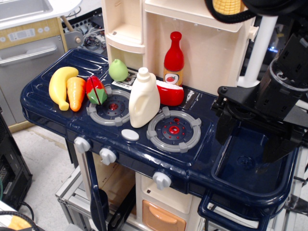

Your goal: Put detergent in sink

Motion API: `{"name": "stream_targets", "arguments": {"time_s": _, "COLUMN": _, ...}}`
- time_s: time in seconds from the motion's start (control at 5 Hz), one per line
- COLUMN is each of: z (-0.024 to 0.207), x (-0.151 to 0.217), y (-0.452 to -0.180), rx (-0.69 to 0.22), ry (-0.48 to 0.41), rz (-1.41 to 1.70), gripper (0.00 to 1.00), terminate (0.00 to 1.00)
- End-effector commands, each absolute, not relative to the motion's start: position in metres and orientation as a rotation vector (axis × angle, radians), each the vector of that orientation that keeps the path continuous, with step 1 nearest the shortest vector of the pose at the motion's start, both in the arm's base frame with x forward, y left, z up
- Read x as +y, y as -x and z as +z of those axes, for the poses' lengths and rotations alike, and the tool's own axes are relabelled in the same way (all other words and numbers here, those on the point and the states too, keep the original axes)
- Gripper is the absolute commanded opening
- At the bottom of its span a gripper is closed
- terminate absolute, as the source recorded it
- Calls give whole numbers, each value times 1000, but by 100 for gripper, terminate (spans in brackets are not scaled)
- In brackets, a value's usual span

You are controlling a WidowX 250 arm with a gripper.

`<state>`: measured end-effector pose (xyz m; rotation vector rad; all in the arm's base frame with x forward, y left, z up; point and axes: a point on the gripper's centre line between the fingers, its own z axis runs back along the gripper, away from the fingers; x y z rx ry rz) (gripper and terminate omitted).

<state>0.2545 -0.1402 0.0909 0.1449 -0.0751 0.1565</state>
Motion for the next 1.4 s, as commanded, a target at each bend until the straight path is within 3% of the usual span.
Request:
{"name": "stream_targets", "arguments": {"time_s": 0.0, "z": 91, "x": -140, "y": -254, "rx": -75, "ry": -145, "rz": 157, "gripper": 100, "terminate": 0}}
{"name": "stream_targets", "arguments": {"time_s": 0.6, "z": 146, "x": -12, "y": -291, "rx": -70, "ry": -290, "rz": -128, "gripper": 100, "terminate": 0}}
{"name": "stream_targets", "arguments": {"time_s": 0.8, "z": 151, "x": 15, "y": -299, "rx": -80, "ry": -286, "rz": -182, "gripper": 100, "terminate": 0}}
{"name": "stream_targets", "arguments": {"time_s": 1.0, "z": 146, "x": 18, "y": -303, "rx": -100, "ry": -282, "rz": -193, "gripper": 100, "terminate": 0}}
{"name": "stream_targets", "arguments": {"time_s": 1.2, "z": 125, "x": 20, "y": -300, "rx": -151, "ry": -212, "rz": -183, "gripper": 100, "terminate": 0}}
